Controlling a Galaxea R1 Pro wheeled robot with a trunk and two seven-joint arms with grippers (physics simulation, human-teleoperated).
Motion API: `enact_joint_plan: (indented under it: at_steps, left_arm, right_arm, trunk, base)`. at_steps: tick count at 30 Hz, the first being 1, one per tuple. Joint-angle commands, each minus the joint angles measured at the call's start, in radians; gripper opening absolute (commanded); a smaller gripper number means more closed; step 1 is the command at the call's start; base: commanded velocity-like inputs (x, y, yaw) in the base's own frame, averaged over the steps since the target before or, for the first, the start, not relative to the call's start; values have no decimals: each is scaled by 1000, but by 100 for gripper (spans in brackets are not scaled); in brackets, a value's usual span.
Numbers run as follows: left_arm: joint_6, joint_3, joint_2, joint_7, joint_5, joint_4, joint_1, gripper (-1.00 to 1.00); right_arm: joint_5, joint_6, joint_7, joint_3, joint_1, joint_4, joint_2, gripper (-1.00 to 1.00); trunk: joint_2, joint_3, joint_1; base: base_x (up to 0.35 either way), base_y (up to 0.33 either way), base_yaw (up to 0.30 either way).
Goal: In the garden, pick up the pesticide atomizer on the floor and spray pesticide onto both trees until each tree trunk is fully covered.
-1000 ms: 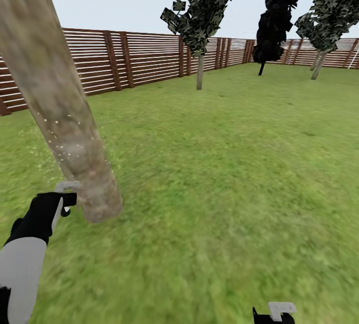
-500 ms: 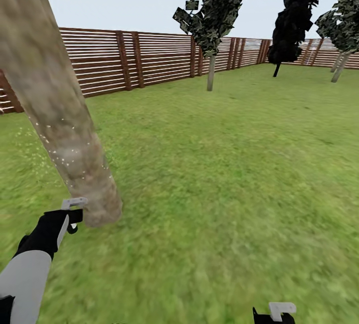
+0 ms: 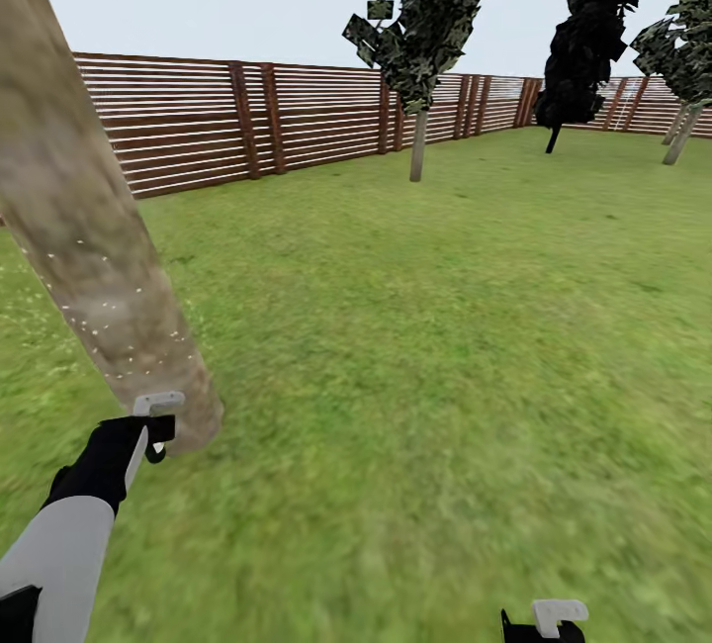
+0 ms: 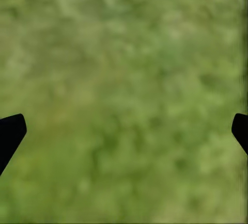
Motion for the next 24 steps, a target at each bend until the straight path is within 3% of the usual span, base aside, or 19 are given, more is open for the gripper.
enact_joint_plan:
  at_steps: [1, 5, 19, 24]
  left_arm:
    - [5, 3, 0, -4, -7, -2, -1, -100]
    - [4, -1, -2, -4, -7, -2, -1, -100]
    - [4, 1, -2, -4, -5, -3, -1, -100]
    - [4, 2, -2, -4, -4, -3, -1, -100]
  right_arm:
    - [11, -4, -5, -6, -1, 2, 0, 100]
    - [11, -4, -5, -4, -1, 2, 1, 100]
    - [11, -4, -5, -4, -1, 2, 1, 100]
    - [11, -4, -5, -5, -1, 2, 1, 100]
  trunk:
    - [0, -1, 0]
    - [0, -1, 0]
    - [0, -1, 0]
    - [0, -1, 0]
  base:
    - [235, -214, 0]
    - [224, -213, 105]
    - [177, -227, 269]
    - [21, -271, 48]
